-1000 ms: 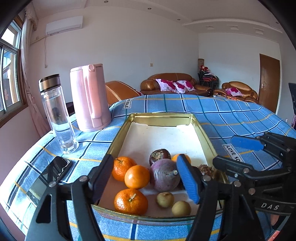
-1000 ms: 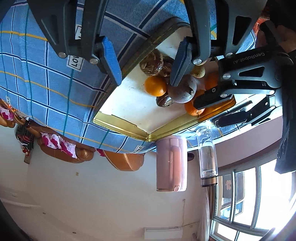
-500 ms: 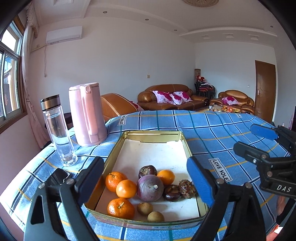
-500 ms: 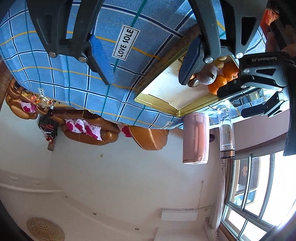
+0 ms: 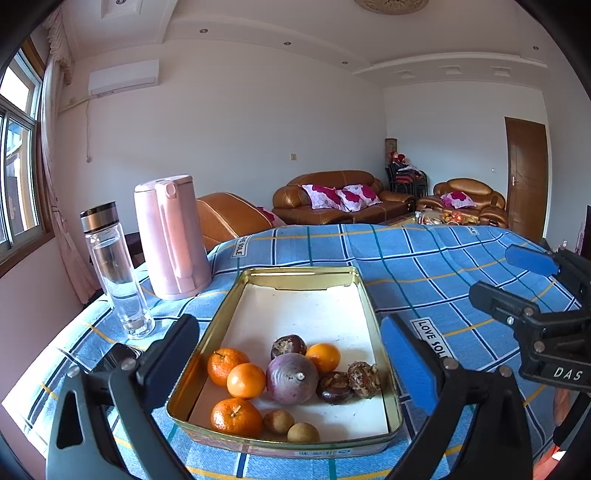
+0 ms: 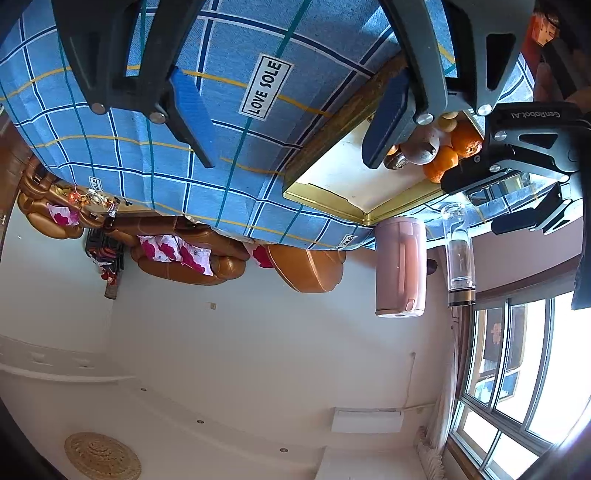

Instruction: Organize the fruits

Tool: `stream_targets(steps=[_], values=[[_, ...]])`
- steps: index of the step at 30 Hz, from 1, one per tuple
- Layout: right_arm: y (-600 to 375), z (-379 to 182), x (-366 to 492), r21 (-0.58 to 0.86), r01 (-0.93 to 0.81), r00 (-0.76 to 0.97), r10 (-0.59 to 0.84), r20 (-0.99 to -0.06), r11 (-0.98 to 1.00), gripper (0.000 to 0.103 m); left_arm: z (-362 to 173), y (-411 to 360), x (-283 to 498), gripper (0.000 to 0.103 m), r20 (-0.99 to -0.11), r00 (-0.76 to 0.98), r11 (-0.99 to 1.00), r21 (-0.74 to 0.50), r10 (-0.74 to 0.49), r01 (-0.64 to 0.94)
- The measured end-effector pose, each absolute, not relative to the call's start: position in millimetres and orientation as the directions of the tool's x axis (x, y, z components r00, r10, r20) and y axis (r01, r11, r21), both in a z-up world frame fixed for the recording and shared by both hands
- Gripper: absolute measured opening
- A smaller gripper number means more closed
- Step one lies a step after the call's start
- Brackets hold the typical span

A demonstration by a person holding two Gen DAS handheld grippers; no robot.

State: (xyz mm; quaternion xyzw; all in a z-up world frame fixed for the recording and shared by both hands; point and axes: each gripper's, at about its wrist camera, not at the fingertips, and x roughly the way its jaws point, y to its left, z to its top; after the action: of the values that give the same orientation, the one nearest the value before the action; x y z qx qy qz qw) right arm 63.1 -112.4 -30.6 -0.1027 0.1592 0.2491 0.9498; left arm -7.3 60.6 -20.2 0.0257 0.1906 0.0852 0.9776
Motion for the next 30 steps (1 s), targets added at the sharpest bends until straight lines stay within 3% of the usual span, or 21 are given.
stream_targets(steps=[30], values=[[-126,-25,53,-0.126,-0.478,0.849,0.421,-0.318,0.869,0.084,-11,54,-8,0.103,-0.371,0.918,0.99,0.041,0.141,-0.135]])
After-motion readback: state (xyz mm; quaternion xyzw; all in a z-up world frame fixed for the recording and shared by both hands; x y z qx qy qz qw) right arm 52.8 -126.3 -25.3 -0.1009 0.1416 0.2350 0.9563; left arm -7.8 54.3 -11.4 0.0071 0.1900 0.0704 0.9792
